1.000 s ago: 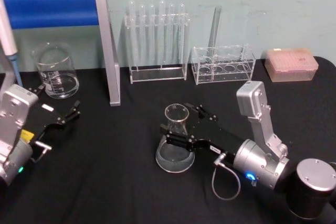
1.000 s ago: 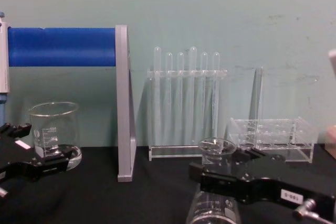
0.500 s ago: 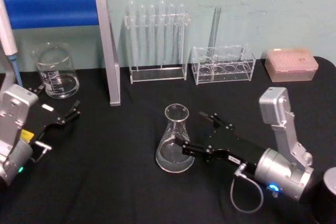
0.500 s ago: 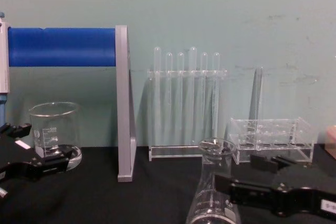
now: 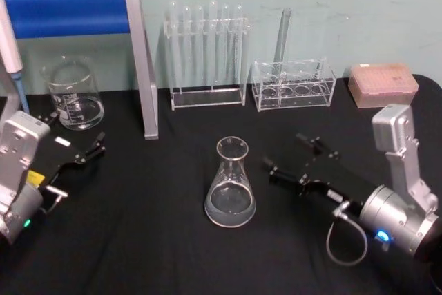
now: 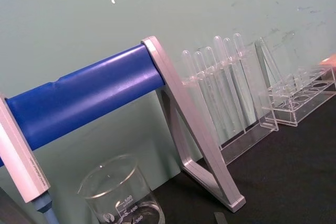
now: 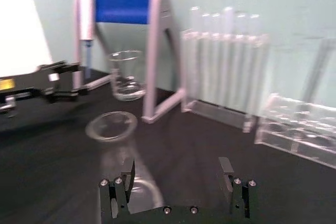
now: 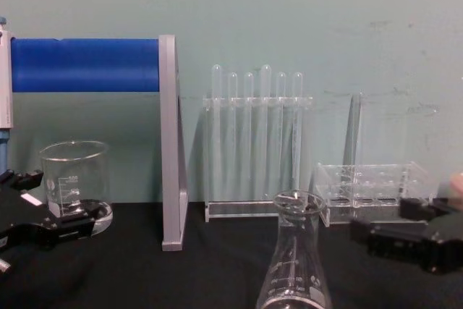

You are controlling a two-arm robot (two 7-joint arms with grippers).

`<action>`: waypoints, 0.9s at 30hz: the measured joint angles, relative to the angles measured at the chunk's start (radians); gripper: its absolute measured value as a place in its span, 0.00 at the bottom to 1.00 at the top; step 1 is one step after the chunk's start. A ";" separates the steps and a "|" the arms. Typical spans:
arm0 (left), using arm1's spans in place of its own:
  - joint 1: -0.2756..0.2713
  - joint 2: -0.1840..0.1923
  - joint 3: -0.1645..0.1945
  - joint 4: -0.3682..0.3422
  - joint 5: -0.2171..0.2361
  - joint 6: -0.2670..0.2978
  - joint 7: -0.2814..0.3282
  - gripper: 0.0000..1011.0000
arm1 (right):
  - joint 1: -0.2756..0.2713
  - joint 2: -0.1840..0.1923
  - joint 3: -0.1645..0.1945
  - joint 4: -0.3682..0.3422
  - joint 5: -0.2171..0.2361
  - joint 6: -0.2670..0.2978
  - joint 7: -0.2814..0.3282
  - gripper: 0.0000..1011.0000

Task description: Grasp the erlenmeyer flask with one hand, shake it three times, then place it back.

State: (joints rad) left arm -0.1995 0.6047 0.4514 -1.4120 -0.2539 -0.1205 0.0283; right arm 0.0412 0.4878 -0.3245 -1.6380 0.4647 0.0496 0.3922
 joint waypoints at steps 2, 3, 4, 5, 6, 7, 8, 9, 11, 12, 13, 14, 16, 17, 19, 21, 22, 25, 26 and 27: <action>0.000 0.000 0.000 0.000 0.000 0.000 0.000 0.99 | 0.007 -0.011 0.020 0.015 -0.012 -0.008 -0.031 0.99; 0.000 0.000 0.000 0.000 0.000 0.000 0.000 0.99 | 0.009 -0.015 0.025 0.019 -0.017 -0.012 -0.039 0.99; 0.000 0.000 0.000 0.000 0.000 0.000 0.000 0.99 | 0.014 -0.024 0.032 0.028 -0.026 -0.020 -0.053 0.99; 0.000 0.000 0.000 0.000 0.000 0.000 0.000 0.99 | 0.014 -0.024 0.032 0.028 -0.026 -0.020 -0.053 0.99; 0.000 0.000 0.000 0.000 0.000 0.000 0.000 0.99 | 0.019 -0.035 0.040 0.039 -0.038 -0.031 -0.070 0.99; 0.000 0.000 0.000 0.000 0.000 0.000 0.000 0.99 | 0.022 -0.041 0.044 0.045 -0.045 -0.036 -0.078 0.99; 0.000 0.000 0.000 0.000 0.000 0.000 0.000 0.99 | 0.025 -0.048 0.047 0.052 -0.051 -0.042 -0.085 0.99; 0.000 0.000 0.000 0.000 0.000 0.000 0.000 0.99 | 0.032 -0.061 0.051 0.066 -0.066 -0.054 -0.102 0.99; 0.000 0.000 0.000 0.000 0.000 0.000 0.000 0.99 | 0.038 -0.072 0.054 0.080 -0.080 -0.063 -0.117 0.99; 0.000 0.000 0.000 0.000 0.000 0.000 0.000 0.99 | 0.042 -0.079 0.055 0.088 -0.088 -0.068 -0.125 0.99; 0.000 0.000 0.000 0.000 0.000 0.000 0.000 0.99 | 0.048 -0.091 0.056 0.102 -0.105 -0.077 -0.141 0.99; 0.000 0.000 0.000 0.000 0.000 0.000 0.000 0.99 | 0.051 -0.097 0.056 0.109 -0.112 -0.080 -0.148 0.99; 0.000 0.000 0.000 0.000 0.000 0.000 0.000 0.99 | 0.062 -0.115 0.054 0.136 -0.141 -0.091 -0.172 0.99; 0.000 0.000 0.000 0.000 0.000 0.000 0.000 0.99 | 0.065 -0.121 0.053 0.143 -0.150 -0.095 -0.178 0.99; 0.000 0.000 0.000 0.000 0.000 0.000 0.000 0.99 | 0.071 -0.129 0.048 0.161 -0.172 -0.102 -0.191 0.99; 0.000 0.000 0.000 0.000 0.000 0.000 0.000 0.99 | 0.079 -0.139 0.041 0.180 -0.202 -0.113 -0.205 0.99; 0.000 0.000 0.000 0.000 0.000 0.000 0.000 0.99 | 0.084 -0.145 0.036 0.194 -0.224 -0.122 -0.215 0.99; 0.000 0.000 0.000 0.000 0.000 0.000 0.000 0.99 | 0.091 -0.154 0.027 0.215 -0.266 -0.140 -0.234 0.99; 0.000 0.000 0.000 0.000 0.000 0.000 0.000 0.99 | 0.092 -0.156 0.025 0.220 -0.276 -0.143 -0.237 0.99; 0.000 0.000 0.000 0.000 0.000 0.000 0.000 0.99 | 0.093 -0.157 0.023 0.224 -0.285 -0.146 -0.240 0.99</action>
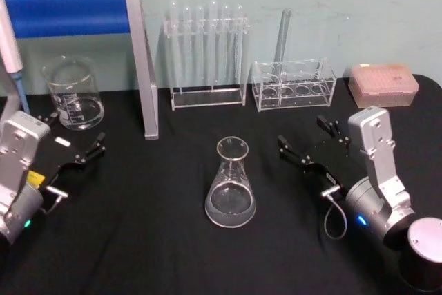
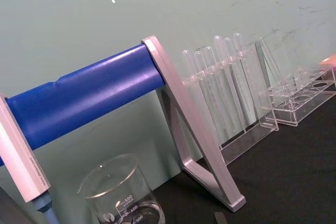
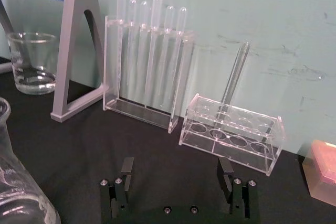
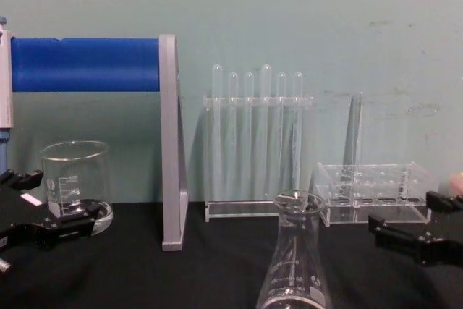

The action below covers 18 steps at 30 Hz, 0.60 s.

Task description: Grasp the erlenmeyer flask with one hand, shake it three times, then place it back.

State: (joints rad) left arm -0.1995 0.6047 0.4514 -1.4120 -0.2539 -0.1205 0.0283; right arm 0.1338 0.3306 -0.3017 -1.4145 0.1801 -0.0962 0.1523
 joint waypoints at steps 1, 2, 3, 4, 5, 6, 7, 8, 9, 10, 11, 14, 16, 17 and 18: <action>0.000 0.000 0.000 0.000 0.000 0.000 0.000 0.99 | 0.001 -0.003 -0.003 0.007 -0.016 -0.005 -0.004 0.99; 0.000 0.000 0.000 0.000 0.000 0.000 0.000 0.99 | 0.001 -0.004 -0.004 0.010 -0.022 -0.007 -0.006 0.99; 0.000 0.000 0.000 0.000 0.000 0.000 0.000 0.99 | 0.002 -0.005 -0.005 0.012 -0.028 -0.008 -0.007 0.99; 0.000 0.000 0.000 0.000 0.000 0.000 0.000 0.99 | 0.002 -0.008 -0.006 0.016 -0.039 -0.011 -0.008 0.99; 0.000 0.000 0.000 0.000 0.000 0.000 0.000 0.99 | 0.003 -0.009 -0.006 0.018 -0.043 -0.012 -0.009 0.99; 0.000 0.000 0.000 0.000 0.000 0.000 0.000 0.99 | 0.003 -0.012 -0.006 0.021 -0.051 -0.014 -0.010 0.99; 0.000 0.000 0.000 0.000 0.000 0.000 0.000 0.99 | 0.003 -0.013 -0.006 0.022 -0.055 -0.015 -0.010 0.99; 0.000 0.000 0.000 0.000 0.000 0.000 0.000 0.99 | 0.003 -0.013 -0.006 0.022 -0.055 -0.015 -0.010 0.99; 0.000 0.000 0.000 0.000 0.000 0.000 0.000 0.99 | 0.003 -0.013 -0.006 0.023 -0.055 -0.015 -0.011 0.99; 0.000 0.000 0.000 0.000 0.000 0.000 0.000 0.99 | 0.003 -0.013 -0.006 0.023 -0.055 -0.015 -0.011 0.99; 0.000 0.000 0.000 0.000 0.000 0.000 0.000 0.99 | 0.003 -0.012 -0.006 0.022 -0.055 -0.015 -0.011 0.99; 0.000 0.000 0.000 0.000 0.000 0.000 0.000 0.99 | 0.003 -0.011 -0.006 0.021 -0.053 -0.014 -0.010 0.99; 0.000 0.000 0.000 0.000 0.000 0.000 0.000 0.99 | 0.003 -0.011 -0.006 0.021 -0.052 -0.014 -0.010 0.99; 0.000 0.000 0.000 0.000 0.000 0.000 0.000 0.99 | 0.003 -0.011 -0.006 0.021 -0.051 -0.014 -0.010 0.99; 0.000 0.000 0.000 0.000 0.000 0.000 0.000 0.99 | 0.003 -0.011 -0.005 0.020 -0.050 -0.014 -0.010 0.99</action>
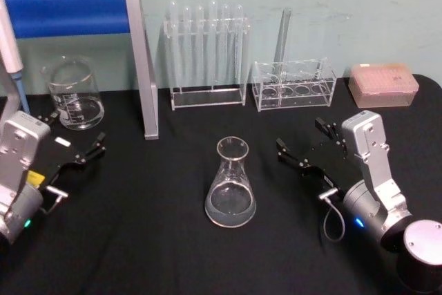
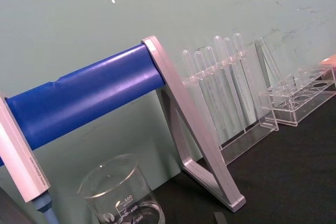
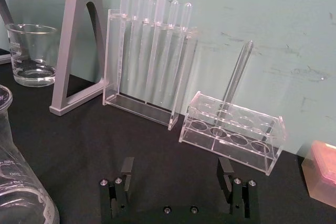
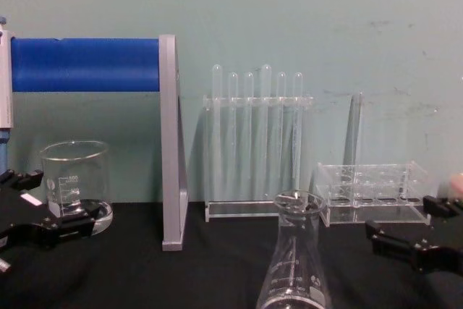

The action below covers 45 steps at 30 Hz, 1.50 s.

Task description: Grasp the erlenmeyer flask with one hand, shake it three times, then place it back.

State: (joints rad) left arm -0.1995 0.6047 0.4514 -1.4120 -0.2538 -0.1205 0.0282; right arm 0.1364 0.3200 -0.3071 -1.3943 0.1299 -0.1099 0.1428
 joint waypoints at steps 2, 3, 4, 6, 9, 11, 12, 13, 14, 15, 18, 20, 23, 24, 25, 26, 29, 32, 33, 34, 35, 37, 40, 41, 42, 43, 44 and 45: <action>0.000 0.000 0.000 0.000 0.000 0.000 0.000 0.99 | 0.000 0.000 0.000 0.000 0.001 0.000 0.000 0.99; 0.000 0.000 0.000 0.000 0.000 0.000 0.000 0.99 | 0.000 0.001 0.000 -0.001 0.002 0.000 0.000 0.99; 0.000 0.000 0.000 0.000 0.000 0.000 0.000 0.99 | 0.000 0.001 0.000 -0.001 0.002 0.001 0.000 0.99; 0.000 0.000 0.000 0.000 0.000 0.000 0.000 0.99 | -0.001 0.001 0.000 -0.002 0.003 0.001 0.000 0.99; 0.000 0.000 0.000 0.000 0.000 0.000 0.000 0.99 | -0.001 0.001 0.000 -0.002 0.005 0.001 0.001 0.99; 0.000 0.000 0.000 0.000 0.000 0.000 0.000 0.99 | -0.001 0.001 0.000 -0.003 0.005 0.001 0.001 0.99; 0.000 0.000 0.000 0.000 0.000 0.000 0.000 0.99 | -0.001 0.001 0.000 -0.003 0.005 0.001 0.001 0.99; 0.000 0.000 0.000 0.000 0.000 0.000 0.000 0.99 | -0.001 0.001 0.000 -0.003 0.006 0.001 0.001 0.99; 0.000 0.000 0.000 0.000 0.000 0.000 0.000 0.99 | -0.001 0.002 0.000 -0.003 0.006 0.001 0.001 0.99; 0.000 0.000 0.000 0.000 0.000 0.000 0.000 0.99 | -0.001 0.002 0.000 -0.003 0.006 0.002 0.001 0.99; 0.000 0.000 0.000 0.000 0.000 0.000 0.000 0.99 | -0.001 0.002 0.000 -0.003 0.007 0.002 0.001 0.99; 0.000 0.000 0.000 0.000 0.000 0.000 0.000 0.99 | -0.001 0.002 0.000 -0.004 0.007 0.002 0.001 0.99; 0.000 0.000 0.000 0.000 0.000 0.000 0.000 0.99 | -0.001 0.002 0.000 -0.004 0.007 0.002 0.002 0.99; 0.000 0.000 0.000 0.000 0.000 0.000 0.000 0.99 | -0.001 0.002 0.000 -0.004 0.007 0.003 0.002 0.99; 0.000 0.000 0.000 0.000 0.000 0.000 0.000 0.99 | -0.001 0.002 0.000 -0.004 0.007 0.003 0.002 0.99; 0.000 0.000 0.000 0.000 0.000 0.000 0.000 0.99 | -0.001 0.002 0.000 -0.004 0.007 0.003 0.002 0.99; 0.000 0.000 0.000 0.000 0.000 0.000 0.000 0.99 | -0.001 0.002 0.000 -0.004 0.008 0.003 0.002 0.99; 0.000 0.000 0.000 0.000 0.000 0.000 0.000 0.99 | -0.001 0.002 0.000 -0.004 0.008 0.003 0.002 0.99; 0.000 0.000 0.000 0.000 0.000 0.000 0.000 0.99 | -0.001 0.002 0.000 -0.004 0.008 0.003 0.002 0.99; 0.000 0.000 0.000 0.000 0.000 0.000 0.000 0.99 | -0.001 0.002 0.000 -0.004 0.008 0.003 0.002 0.99; 0.000 0.000 0.000 0.000 0.000 0.000 0.000 0.99 | -0.001 0.002 0.000 -0.004 0.008 0.003 0.002 0.99; 0.000 0.000 0.000 0.000 0.000 0.000 0.000 0.99 | -0.001 0.002 0.000 -0.004 0.008 0.003 0.002 0.99; 0.000 0.000 0.000 0.000 0.000 0.000 0.000 0.99 | -0.001 0.002 0.000 -0.004 0.008 0.003 0.002 0.99; 0.000 0.000 0.000 0.000 0.000 0.000 0.000 0.99 | -0.001 0.002 0.000 -0.004 0.008 0.003 0.002 0.99; 0.000 0.000 0.000 0.000 0.000 0.000 0.000 0.99 | -0.001 0.002 0.000 -0.004 0.008 0.003 0.002 0.99; 0.000 0.000 0.000 0.000 0.000 0.000 0.000 0.99 | -0.001 0.002 0.000 -0.004 0.008 0.003 0.002 0.99; 0.000 0.000 0.000 0.000 0.000 0.000 0.000 0.99 | -0.001 0.002 0.000 -0.004 0.008 0.003 0.002 0.99; 0.000 0.000 0.000 0.000 0.000 0.000 0.000 0.99 | -0.001 0.002 0.000 -0.004 0.008 0.003 0.002 0.99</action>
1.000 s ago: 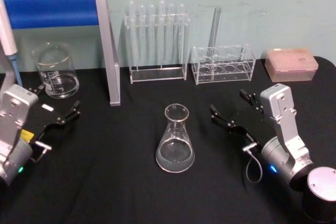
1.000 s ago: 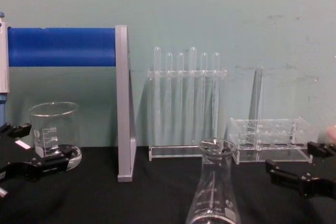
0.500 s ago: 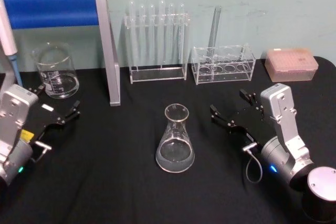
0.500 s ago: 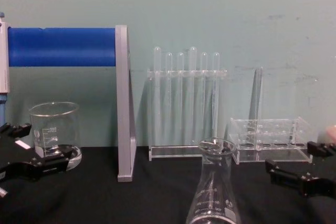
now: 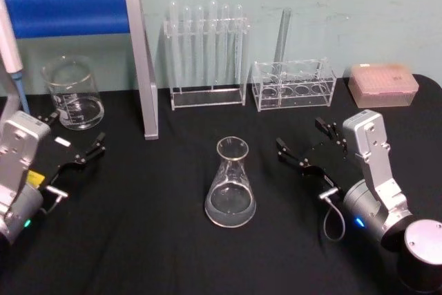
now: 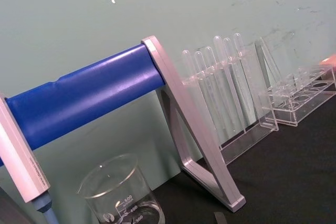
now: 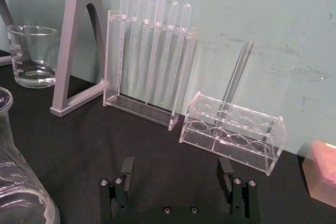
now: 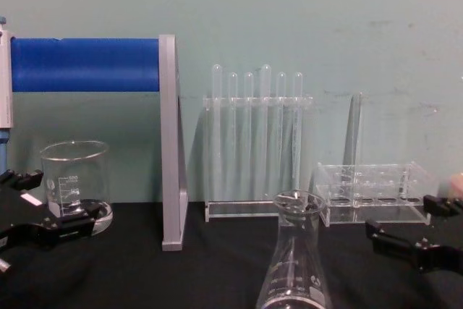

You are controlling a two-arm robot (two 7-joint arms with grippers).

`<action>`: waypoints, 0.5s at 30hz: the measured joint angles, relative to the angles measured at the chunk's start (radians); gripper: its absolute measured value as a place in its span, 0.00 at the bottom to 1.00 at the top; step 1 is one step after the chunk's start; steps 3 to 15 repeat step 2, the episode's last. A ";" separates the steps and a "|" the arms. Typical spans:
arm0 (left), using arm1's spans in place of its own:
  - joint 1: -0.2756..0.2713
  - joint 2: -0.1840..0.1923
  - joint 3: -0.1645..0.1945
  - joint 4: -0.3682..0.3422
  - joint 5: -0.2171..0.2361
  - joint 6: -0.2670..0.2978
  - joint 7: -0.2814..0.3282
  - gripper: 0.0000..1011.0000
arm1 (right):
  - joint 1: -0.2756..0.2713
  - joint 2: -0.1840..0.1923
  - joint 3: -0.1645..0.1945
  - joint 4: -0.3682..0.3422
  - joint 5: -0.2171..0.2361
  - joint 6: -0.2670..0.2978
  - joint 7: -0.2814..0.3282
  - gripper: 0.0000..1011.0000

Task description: Grasp the erlenmeyer flask with one hand, shake it three times, then place it back.

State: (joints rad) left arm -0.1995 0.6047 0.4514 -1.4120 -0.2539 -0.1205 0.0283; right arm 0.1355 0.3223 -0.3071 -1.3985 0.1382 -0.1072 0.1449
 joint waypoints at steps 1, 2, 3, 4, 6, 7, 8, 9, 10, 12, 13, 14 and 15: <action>0.000 0.000 0.000 0.000 0.000 0.000 0.000 0.99 | 0.000 0.000 0.000 0.000 0.000 0.000 0.000 0.99; 0.000 0.000 0.000 0.000 0.000 0.000 0.000 0.99 | 0.000 0.000 0.000 0.000 0.000 0.000 0.000 0.99; 0.000 0.000 0.000 0.000 0.000 0.000 0.000 0.99 | 0.000 0.000 0.000 0.000 0.000 0.000 0.000 0.99; 0.000 0.000 0.000 0.000 0.000 0.000 0.000 0.99 | 0.000 0.000 0.000 0.000 0.000 0.000 0.000 0.99; 0.000 0.000 0.000 0.000 0.000 0.000 0.000 0.99 | 0.000 0.000 0.000 0.000 0.000 0.000 0.000 0.99; 0.000 0.000 0.000 0.000 0.000 0.000 0.000 0.99 | 0.000 0.000 0.000 0.000 0.000 0.000 0.000 0.99; 0.000 0.000 0.000 0.000 0.000 0.000 0.000 0.99 | 0.000 0.000 0.000 0.000 0.000 0.000 0.000 0.99; 0.000 0.000 0.000 0.000 0.000 0.000 0.000 0.99 | 0.000 0.000 0.000 0.000 0.000 0.000 0.000 0.99; 0.000 0.000 0.000 0.000 0.000 0.000 0.000 0.99 | 0.000 0.000 0.000 0.000 0.000 0.000 0.000 0.99; 0.000 0.000 0.000 0.000 0.000 0.000 0.000 0.99 | 0.000 0.000 0.000 0.000 0.000 0.000 0.000 0.99; 0.000 0.000 0.000 0.000 0.000 0.000 0.000 0.99 | 0.000 0.000 0.000 0.000 0.000 0.000 0.000 0.99; 0.000 0.000 0.000 0.000 0.000 0.000 0.000 0.99 | 0.000 0.000 0.000 0.000 0.000 0.000 0.000 0.99; 0.000 0.000 0.000 0.000 0.000 0.000 0.000 0.99 | 0.000 0.000 0.000 0.000 0.000 0.000 0.000 0.99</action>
